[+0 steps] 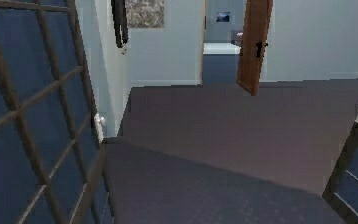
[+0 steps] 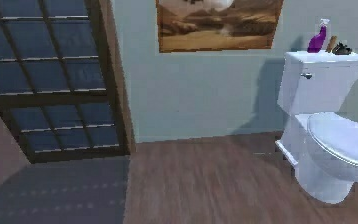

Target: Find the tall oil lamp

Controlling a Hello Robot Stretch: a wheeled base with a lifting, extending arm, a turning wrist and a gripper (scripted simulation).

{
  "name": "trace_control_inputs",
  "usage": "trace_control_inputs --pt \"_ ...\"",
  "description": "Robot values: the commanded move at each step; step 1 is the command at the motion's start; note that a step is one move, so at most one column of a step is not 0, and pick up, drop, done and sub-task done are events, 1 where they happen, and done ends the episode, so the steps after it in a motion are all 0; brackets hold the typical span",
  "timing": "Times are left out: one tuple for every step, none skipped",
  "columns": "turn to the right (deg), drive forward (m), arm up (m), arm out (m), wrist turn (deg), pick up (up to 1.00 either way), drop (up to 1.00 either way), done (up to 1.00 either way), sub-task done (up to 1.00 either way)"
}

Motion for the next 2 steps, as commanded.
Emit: trace_control_inputs --pt "9.0 0.0 0.0 0.0 0.0 0.0 0.0 0.0 0.0" --pt "0.0 1.0 0.0 0.0 0.0 0.0 0.0 0.0 0.0"
